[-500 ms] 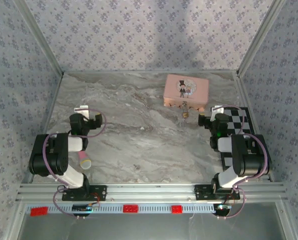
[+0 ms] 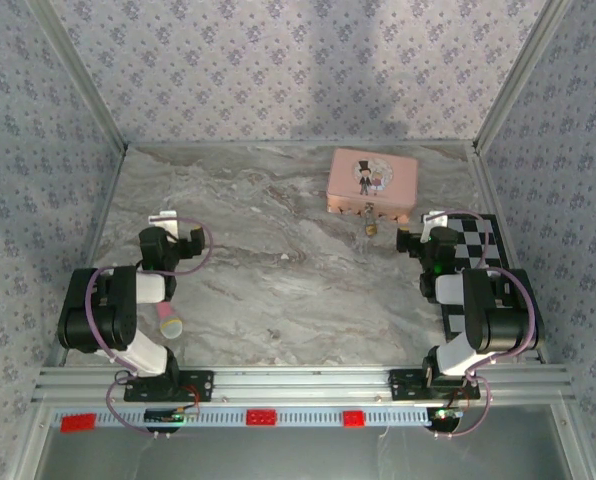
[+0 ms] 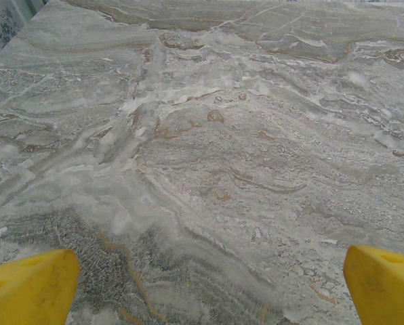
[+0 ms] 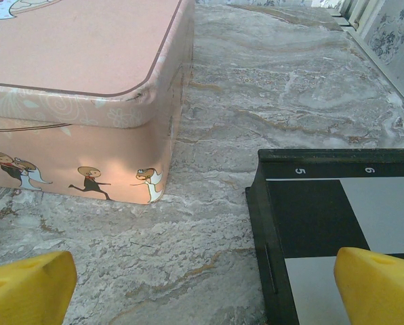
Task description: Unlock the padlock with the key
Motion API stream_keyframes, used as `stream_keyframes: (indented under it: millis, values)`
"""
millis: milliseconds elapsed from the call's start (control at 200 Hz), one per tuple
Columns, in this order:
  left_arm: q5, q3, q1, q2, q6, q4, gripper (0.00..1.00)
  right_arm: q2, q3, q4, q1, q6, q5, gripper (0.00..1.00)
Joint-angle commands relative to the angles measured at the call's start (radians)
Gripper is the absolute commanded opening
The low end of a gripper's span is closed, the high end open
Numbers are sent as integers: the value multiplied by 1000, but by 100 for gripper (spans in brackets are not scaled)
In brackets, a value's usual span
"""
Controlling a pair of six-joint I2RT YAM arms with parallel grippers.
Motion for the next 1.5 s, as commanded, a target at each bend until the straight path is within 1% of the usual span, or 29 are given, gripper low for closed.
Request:
stream_keyframes:
  millis: [0, 365, 520, 555, 590, 645, 710, 765, 805, 845, 920, 975, 1044, 1104, 1189, 1219, 1244, 1344, 1394, 1439, 1469, 1494]
  values:
    - [22, 19, 2, -12, 0, 2, 100, 1, 10, 21, 2, 16, 13, 99]
    - [23, 19, 3, -12, 0, 2, 100, 1, 9, 24, 5, 15, 20, 99]
    - [32, 18, 2, -14, 4, 5, 100, -2, -6, 54, 27, -8, 37, 99]
    - [49, 20, 0, -30, 15, -14, 100, -4, -16, 70, 34, -16, 45, 99]
    - [42, 15, -9, -53, 26, -22, 100, -7, -25, 86, 44, -24, 57, 99]
    - [3, -2, -32, -101, 36, -34, 100, -11, -44, 118, 52, -32, 65, 99]
    - [-86, -28, -58, -171, 27, -55, 100, -36, -71, 144, 57, -40, 50, 99]
    - [-112, -49, -75, -223, 20, -73, 100, -76, -100, 167, 60, -52, 38, 99]
    - [-120, -64, -86, -258, 17, -84, 100, -127, -114, 147, 74, -64, 47, 99]
    - [-120, -75, -99, -298, 15, -105, 100, -192, -107, 71, 91, -72, 56, 99]
    - [-121, -68, -120, -394, 2, -210, 100, -312, -56, -154, 111, -51, 69, 99]
    - [-120, -39, -131, -468, -19, -315, 100, -387, -39, -239, 125, -22, 73, 99]
    - [-113, 2, -150, -539, -51, -410, 100, -490, -38, -306, 147, 8, 33, 99]
    - [-106, 49, -155, -584, -126, -502, 100, -575, -14, -372, 163, 86, 17, 99]
    - [-163, 142, -156, -624, -297, -700, 100, -674, 83, -589, 173, 262, -8, 99]
    - [-182, 178, -156, -629, -349, -790, 100, -694, 124, -673, 171, 312, -23, 99]
    - [-190, 210, -153, -630, -379, -865, 100, -703, 156, -729, 171, 324, -47, 99]
    - [-225, 313, -132, -629, -462, -1124, 100, -716, 254, -908, 163, 309, -145, 99]
    - [-241, 343, -113, -635, -526, -1226, 100, -725, 276, -957, 157, 317, -155, 99]
    - [-248, 357, -91, -645, -592, -1311, 100, -740, 284, -1001, 149, 371, -160, 99]
    - [-229, 361, -71, -656, -625, -1366, 100, -754, 286, -1030, 141, 418, -178, 99]
    - [-209, 355, -57, -666, -645, -1399, 100, -765, 281, -1044, 130, 436, -218, 99]
